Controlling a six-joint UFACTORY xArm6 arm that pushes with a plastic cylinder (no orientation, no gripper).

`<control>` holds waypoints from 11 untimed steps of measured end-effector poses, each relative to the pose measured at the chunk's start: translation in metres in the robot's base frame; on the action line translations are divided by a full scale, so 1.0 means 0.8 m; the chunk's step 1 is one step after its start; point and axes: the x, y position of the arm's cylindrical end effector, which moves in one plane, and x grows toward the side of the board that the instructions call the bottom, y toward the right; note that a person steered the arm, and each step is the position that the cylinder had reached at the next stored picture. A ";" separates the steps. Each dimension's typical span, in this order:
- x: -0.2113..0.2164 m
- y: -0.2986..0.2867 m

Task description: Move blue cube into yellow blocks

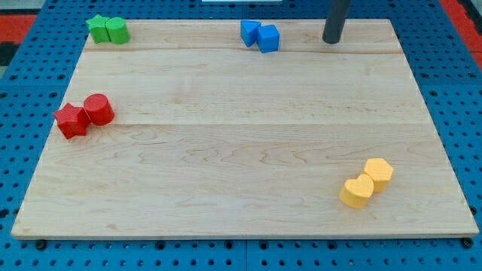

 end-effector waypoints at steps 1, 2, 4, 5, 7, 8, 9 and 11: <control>-0.001 -0.009; -0.036 -0.018; -0.063 -0.122; -0.038 -0.120; 0.022 -0.153; 0.053 -0.184; 0.102 -0.190; 0.208 -0.186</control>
